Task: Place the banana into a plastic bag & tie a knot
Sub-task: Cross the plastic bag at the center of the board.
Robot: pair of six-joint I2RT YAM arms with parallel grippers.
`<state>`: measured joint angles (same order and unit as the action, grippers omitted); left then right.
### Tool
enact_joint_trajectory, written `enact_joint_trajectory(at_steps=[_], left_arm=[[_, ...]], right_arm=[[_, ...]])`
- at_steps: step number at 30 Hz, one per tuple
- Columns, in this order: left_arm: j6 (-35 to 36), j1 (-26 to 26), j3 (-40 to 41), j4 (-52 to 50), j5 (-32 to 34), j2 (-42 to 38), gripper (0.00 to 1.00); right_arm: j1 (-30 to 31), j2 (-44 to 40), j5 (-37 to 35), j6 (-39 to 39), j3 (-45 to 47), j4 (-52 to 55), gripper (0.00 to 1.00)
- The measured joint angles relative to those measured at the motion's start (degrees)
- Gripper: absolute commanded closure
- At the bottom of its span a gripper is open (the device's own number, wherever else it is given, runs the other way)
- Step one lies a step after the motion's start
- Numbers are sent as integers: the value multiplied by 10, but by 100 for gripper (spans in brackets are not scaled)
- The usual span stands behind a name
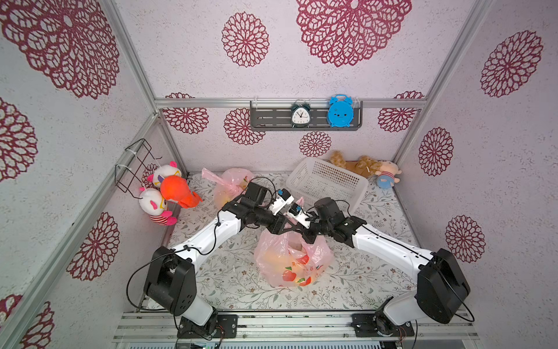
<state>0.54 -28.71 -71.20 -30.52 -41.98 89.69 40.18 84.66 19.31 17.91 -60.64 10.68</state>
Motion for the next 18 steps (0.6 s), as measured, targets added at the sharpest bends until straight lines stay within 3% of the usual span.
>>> enact_joint_trajectory(at_steps=[4, 7, 12, 18], left_arm=[[-12, 0, 0, 11, -6, 5, 100], [-15, 1, 3, 19, -8, 7, 100], [-19, 1, 20, 37, -2, 6, 100], [-26, 1, 78, 86, 27, -20, 100]], right_arm=[[0, 0, 4, -1, 0, -1, 100], [0, 0, 4, -4, 1, -4, 100], [-2, -3, 4, -19, 11, -10, 66], [-48, -67, 48, -82, 59, -46, 48]])
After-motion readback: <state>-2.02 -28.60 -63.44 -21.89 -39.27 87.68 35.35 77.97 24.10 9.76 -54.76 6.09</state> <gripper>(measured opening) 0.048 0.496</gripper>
